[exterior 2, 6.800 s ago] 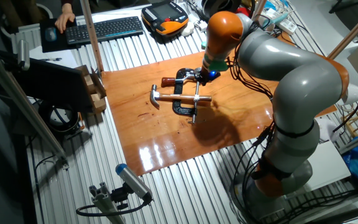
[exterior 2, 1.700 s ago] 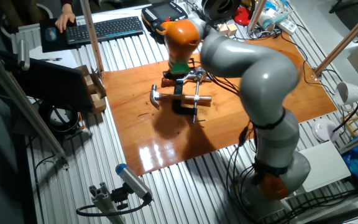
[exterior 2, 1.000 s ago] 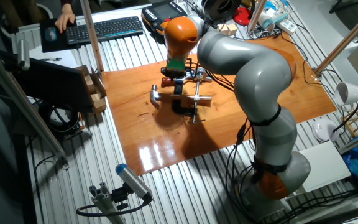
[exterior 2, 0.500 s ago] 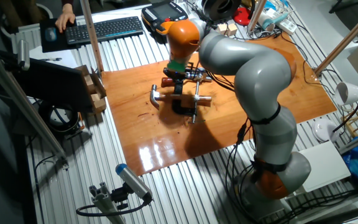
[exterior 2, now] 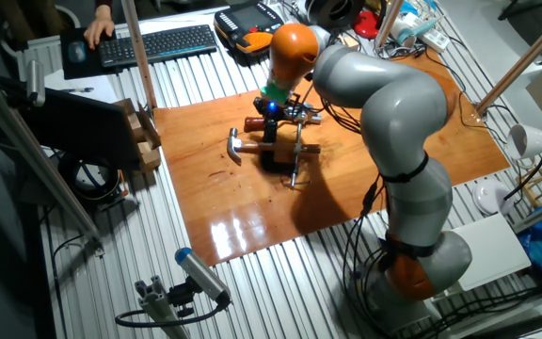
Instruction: Pull up the lever
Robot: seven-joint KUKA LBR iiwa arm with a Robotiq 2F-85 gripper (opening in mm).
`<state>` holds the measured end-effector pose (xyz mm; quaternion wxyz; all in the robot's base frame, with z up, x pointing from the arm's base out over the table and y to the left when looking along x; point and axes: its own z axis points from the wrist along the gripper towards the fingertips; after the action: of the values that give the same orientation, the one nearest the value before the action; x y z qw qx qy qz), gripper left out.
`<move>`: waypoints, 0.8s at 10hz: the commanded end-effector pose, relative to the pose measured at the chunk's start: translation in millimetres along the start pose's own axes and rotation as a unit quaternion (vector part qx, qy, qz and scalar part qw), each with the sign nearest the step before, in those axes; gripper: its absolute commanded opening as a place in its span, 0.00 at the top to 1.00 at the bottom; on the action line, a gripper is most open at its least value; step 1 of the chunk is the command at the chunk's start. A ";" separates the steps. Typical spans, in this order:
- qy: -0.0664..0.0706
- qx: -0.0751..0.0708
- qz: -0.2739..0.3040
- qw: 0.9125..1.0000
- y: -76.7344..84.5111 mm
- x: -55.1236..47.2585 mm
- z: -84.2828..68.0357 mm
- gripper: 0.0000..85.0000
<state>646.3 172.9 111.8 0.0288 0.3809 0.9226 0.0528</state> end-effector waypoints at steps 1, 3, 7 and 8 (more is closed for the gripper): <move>-0.026 -0.006 0.156 0.987 0.9 0.0 -0.9 1.00; -0.044 -0.022 0.248 0.968 2.1 0.2 -1.5 1.00; -0.055 -0.013 0.332 0.942 9.1 6.7 -12.9 1.00; -0.053 -0.005 0.332 0.942 13.6 6.3 -14.6 1.00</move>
<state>650.1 185.9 127.9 0.0503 0.5030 0.8611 0.0550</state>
